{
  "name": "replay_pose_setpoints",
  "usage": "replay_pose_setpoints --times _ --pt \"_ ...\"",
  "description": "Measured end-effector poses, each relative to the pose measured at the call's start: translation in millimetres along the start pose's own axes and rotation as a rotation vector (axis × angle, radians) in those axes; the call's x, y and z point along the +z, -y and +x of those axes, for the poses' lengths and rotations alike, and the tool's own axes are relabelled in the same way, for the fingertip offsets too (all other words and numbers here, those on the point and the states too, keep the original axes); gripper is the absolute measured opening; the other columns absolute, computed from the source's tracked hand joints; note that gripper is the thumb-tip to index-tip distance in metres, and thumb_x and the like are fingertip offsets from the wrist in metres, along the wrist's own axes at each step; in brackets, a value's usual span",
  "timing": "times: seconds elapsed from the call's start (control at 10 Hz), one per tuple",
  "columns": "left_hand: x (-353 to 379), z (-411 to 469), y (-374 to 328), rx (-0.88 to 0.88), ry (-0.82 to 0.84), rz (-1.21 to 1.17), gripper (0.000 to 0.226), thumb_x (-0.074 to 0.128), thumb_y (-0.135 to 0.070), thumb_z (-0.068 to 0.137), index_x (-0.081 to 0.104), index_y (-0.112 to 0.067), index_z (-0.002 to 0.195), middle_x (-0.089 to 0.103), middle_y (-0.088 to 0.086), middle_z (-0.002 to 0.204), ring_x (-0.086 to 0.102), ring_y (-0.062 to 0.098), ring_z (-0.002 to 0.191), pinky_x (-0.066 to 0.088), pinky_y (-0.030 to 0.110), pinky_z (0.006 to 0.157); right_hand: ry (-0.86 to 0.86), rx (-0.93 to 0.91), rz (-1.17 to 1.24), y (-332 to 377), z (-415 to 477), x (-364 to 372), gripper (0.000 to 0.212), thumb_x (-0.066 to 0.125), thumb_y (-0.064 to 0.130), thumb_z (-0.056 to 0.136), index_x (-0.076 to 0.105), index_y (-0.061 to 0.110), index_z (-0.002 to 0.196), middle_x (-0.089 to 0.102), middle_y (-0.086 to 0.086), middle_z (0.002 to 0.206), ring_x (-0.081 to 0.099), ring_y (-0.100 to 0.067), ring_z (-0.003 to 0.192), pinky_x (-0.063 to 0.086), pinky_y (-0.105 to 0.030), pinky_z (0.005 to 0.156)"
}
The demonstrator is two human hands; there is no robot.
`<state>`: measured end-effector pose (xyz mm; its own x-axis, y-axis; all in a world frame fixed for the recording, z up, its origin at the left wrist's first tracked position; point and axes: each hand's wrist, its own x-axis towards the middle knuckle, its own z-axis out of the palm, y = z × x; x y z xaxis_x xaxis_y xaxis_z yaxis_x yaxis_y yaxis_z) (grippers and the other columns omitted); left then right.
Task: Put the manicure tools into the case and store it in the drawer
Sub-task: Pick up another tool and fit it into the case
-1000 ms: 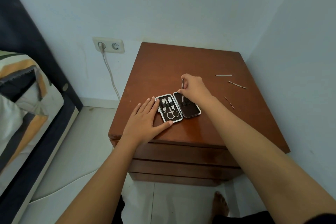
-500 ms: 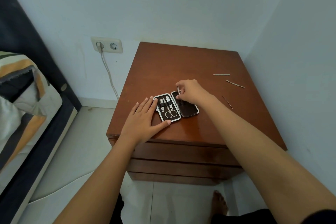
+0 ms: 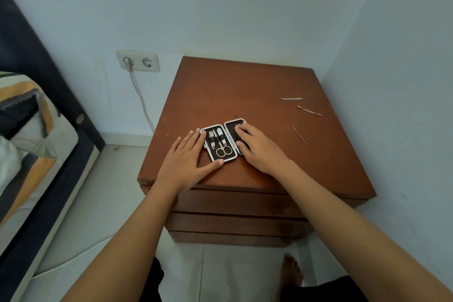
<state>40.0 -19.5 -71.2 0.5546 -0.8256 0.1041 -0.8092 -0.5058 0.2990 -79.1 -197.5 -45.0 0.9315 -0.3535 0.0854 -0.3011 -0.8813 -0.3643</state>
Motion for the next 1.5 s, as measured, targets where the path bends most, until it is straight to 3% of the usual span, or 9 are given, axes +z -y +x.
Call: replay_pose_setpoints --times 0.2,0.5,0.7,0.9,1.1,1.2,1.3,1.5 --pt "-0.2 -0.1 0.1 0.001 0.005 0.003 0.099 0.014 -0.083 0.071 0.005 -0.024 0.150 0.005 -0.006 0.158 0.001 0.007 0.144 -0.004 0.030 0.116 -0.001 0.025 0.059 -2.1 -12.7 6.7 0.047 0.034 0.028 0.099 0.029 0.013 0.144 0.029 0.000 0.152 0.022 -0.013 0.142 0.030 -0.034 0.113" --pt "0.7 0.5 0.6 -0.004 0.004 0.026 0.097 0.014 -0.082 0.072 0.004 -0.025 0.149 0.005 -0.006 0.158 0.000 0.006 0.144 -0.004 0.029 0.115 0.014 -0.008 0.024 -2.3 -26.4 12.1 0.050 0.029 0.028 0.101 0.018 0.011 0.147 0.016 -0.002 0.158 0.009 -0.012 0.146 0.005 -0.028 0.119" --pt "-0.7 0.3 -0.6 -0.007 0.014 0.021 0.099 0.014 -0.083 0.070 0.005 -0.024 0.150 0.005 -0.006 0.158 0.000 0.007 0.144 -0.004 0.029 0.115 0.048 0.012 -0.033 1.7 -36.8 12.0 0.053 0.026 0.033 0.101 0.011 0.014 0.148 0.008 0.001 0.159 0.003 -0.010 0.146 0.001 -0.027 0.118" --pt "-0.2 -0.5 -0.4 -0.005 0.010 0.011 0.099 0.015 -0.083 0.070 0.006 -0.024 0.150 0.007 -0.005 0.158 0.002 0.007 0.144 -0.002 0.030 0.116 0.034 0.000 -0.011 5.0 -42.9 9.4 0.054 0.028 0.033 0.100 0.010 0.015 0.148 0.009 0.001 0.159 0.005 -0.010 0.146 0.003 -0.028 0.118" --pt "-0.3 -0.2 -0.3 -0.003 0.009 0.011 0.099 0.015 -0.083 0.071 0.006 -0.024 0.150 0.007 -0.005 0.158 0.002 0.007 0.144 -0.002 0.031 0.117 -0.160 0.027 0.133 5.1 -57.9 10.6 0.041 0.039 0.025 0.098 0.041 0.015 0.138 0.040 0.001 0.147 0.033 -0.012 0.137 0.035 -0.030 0.109" --pt "0.1 0.0 0.0 -0.006 0.008 0.010 0.098 0.016 -0.083 0.071 0.007 -0.025 0.150 0.007 -0.005 0.158 0.002 0.007 0.144 -0.001 0.031 0.117 -0.168 0.035 0.105 5.8 -57.4 12.4 0.042 0.039 0.025 0.098 0.041 0.015 0.138 0.041 0.000 0.146 0.035 -0.013 0.136 0.036 -0.030 0.107" --pt "0.3 0.3 -0.2 -0.009 0.008 0.014 0.098 0.015 -0.083 0.071 0.006 -0.025 0.150 0.007 -0.006 0.158 0.002 0.007 0.144 -0.002 0.031 0.117 -0.114 0.038 0.067 6.4 -52.7 11.6 0.048 0.039 0.028 0.098 0.032 0.014 0.143 0.034 0.000 0.151 0.027 -0.013 0.140 0.027 -0.026 0.110" --pt "0.0 0.6 -0.4 -0.011 0.014 0.010 0.099 0.015 -0.083 0.070 0.006 -0.025 0.150 0.007 -0.006 0.158 0.001 0.007 0.144 -0.002 0.031 0.117 -0.068 0.032 -0.018 10.1 -42.2 11.3 0.053 0.039 0.032 0.097 0.028 0.009 0.144 0.030 -0.005 0.152 0.024 -0.018 0.142 0.020 -0.031 0.116"
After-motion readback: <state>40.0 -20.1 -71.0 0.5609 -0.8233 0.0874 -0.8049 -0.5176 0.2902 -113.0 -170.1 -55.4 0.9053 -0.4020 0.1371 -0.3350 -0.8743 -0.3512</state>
